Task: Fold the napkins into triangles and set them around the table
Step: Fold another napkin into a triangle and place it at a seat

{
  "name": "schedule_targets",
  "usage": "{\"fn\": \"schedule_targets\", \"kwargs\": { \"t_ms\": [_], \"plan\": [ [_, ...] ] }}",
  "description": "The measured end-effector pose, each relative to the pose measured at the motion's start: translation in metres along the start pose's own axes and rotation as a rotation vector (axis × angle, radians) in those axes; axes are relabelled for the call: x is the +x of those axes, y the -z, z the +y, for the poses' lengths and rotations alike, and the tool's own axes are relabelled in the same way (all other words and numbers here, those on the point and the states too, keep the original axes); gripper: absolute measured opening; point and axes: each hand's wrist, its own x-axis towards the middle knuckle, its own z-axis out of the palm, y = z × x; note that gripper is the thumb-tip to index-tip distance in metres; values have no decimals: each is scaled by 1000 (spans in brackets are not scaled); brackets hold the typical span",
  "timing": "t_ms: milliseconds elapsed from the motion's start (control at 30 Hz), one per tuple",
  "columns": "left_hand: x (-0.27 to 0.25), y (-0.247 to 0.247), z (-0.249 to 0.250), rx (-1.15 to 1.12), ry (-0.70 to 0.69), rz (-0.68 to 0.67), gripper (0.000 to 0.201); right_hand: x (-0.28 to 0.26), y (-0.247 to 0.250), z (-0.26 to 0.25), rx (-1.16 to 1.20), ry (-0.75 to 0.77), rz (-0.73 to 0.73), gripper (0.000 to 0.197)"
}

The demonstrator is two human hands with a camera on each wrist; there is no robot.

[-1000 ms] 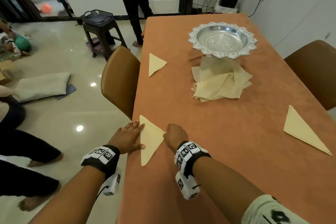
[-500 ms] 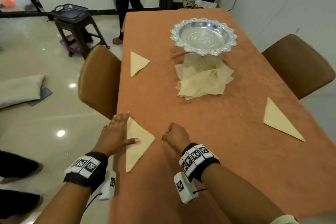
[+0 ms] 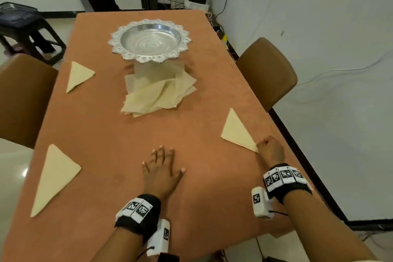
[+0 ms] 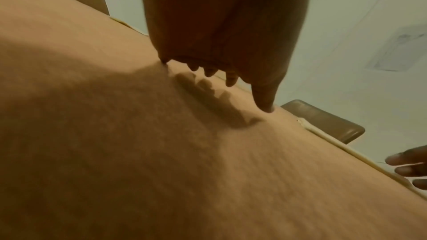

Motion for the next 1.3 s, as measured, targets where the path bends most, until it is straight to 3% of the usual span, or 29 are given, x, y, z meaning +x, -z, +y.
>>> {"fn": "schedule_targets", "kwargs": {
  "t_ms": [133, 300, 533, 1100, 1200, 1300],
  "plan": [
    [1, -16, 26, 9, 81, -30, 81, 30, 3, 11, -17, 46, -77, 22],
    [7, -15, 26, 51, 132, -97, 84, 60, -4, -24, -98, 158, -255, 28],
    [10, -14, 28, 58, 161, -132, 85, 74, -6, -24, -181, 105, -400, 37],
    [9, -12, 30, 59, 166, -143, 85, 70, 11, 7, -33, 35, -326, 30],
    [9, -12, 28, 58, 165, -140, 85, 62, 15, 7, -69, 137, -233, 41],
    [10, -13, 27, 57, 163, -142, 85, 48, 13, 10, -269, 459, -130, 50]
  ]
}}
